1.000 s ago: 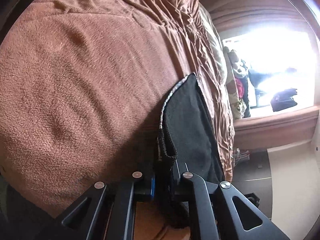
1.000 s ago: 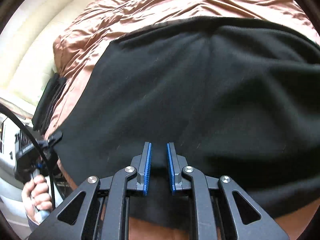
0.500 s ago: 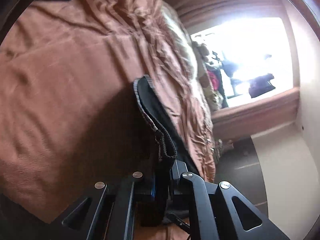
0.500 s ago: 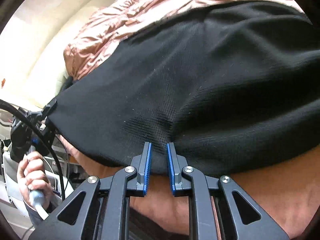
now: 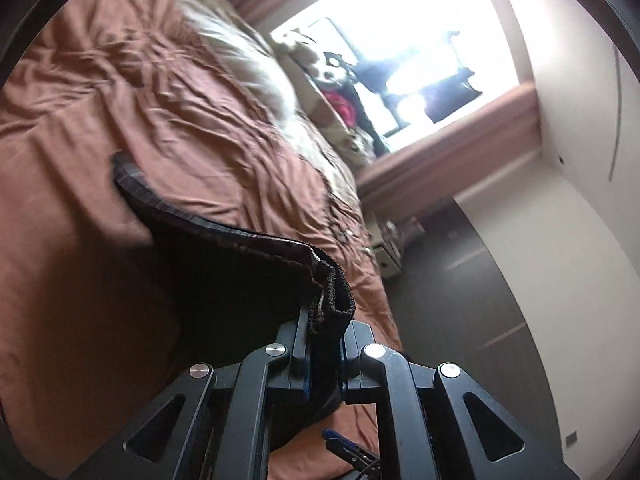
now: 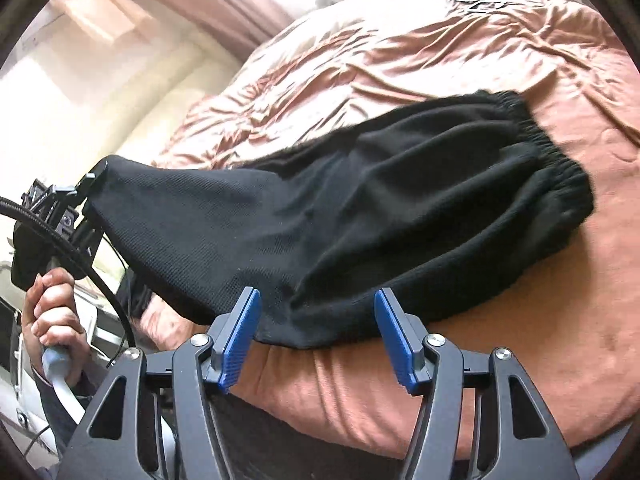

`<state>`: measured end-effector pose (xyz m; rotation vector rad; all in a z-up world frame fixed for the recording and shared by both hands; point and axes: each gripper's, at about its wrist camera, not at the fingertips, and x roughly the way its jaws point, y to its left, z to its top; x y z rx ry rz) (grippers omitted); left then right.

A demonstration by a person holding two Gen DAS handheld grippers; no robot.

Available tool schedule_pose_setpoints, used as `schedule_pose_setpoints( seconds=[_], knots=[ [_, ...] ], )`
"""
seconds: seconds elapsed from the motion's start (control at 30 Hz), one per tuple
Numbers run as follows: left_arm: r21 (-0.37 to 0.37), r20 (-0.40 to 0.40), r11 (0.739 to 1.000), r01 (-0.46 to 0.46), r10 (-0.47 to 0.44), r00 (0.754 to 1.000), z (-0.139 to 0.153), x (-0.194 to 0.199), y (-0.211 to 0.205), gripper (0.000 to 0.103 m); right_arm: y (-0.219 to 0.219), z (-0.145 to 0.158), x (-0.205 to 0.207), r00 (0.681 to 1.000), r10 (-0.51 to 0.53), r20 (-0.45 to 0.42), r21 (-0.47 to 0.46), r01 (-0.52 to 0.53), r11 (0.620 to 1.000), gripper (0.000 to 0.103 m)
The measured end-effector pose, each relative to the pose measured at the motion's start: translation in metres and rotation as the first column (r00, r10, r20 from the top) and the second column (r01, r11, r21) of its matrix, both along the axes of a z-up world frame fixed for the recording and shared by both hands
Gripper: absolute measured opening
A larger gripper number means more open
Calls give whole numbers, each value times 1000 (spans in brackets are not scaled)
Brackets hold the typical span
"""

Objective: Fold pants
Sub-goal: 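Lay the folded shorts down and open both grippers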

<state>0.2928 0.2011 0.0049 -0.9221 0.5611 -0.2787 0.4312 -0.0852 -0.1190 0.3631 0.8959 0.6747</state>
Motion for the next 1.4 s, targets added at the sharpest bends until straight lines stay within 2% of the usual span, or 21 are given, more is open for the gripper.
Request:
schedule_pose_setpoints(
  seconds=[0.2, 0.4, 0.7, 1.0, 1.03, 1.1, 1.13, 1.17, 1.23, 1.4],
  knots=[
    [42, 8, 994, 102, -102, 995, 19, 32, -52, 10, -40, 9, -18, 998, -48, 30, 31, 47, 998, 58],
    [62, -19, 977, 205, -204, 979, 17, 58, -105, 10, -78, 13, -26, 994, -97, 47, 57, 94, 994, 58],
    [68, -96, 938, 340, -333, 938, -15, 87, -182, 10, -125, 6, -37, 987, -160, 29, 80, 157, 984, 58],
    [52, -188, 902, 429, -413, 891, -54, 102, -240, 11, -151, -10, -37, 982, -189, -21, 90, 190, 978, 58],
    [56, -200, 897, 438, -420, 885, -57, 104, -245, 15, -153, -11, -38, 981, -190, -26, 90, 192, 977, 58],
    [40, -216, 885, 463, -445, 869, -65, 107, -255, 38, -155, -13, -37, 981, -190, -34, 88, 192, 977, 58],
    [19, -211, 881, 473, -459, 863, -68, 107, -257, 57, -156, -14, -37, 981, -190, -37, 88, 192, 977, 58],
    [13, -206, 881, 474, -461, 863, -69, 106, -258, 73, -157, -15, -36, 981, -190, -41, 88, 193, 977, 58],
    [34, -206, 888, 459, -443, 872, -68, 104, -255, 83, -157, -16, -35, 981, -190, -47, 87, 193, 977, 64],
    [48, -233, 911, 409, -388, 892, -75, 97, -229, 84, -152, -22, -31, 982, -184, -53, 81, 188, 979, 66]
  ],
)
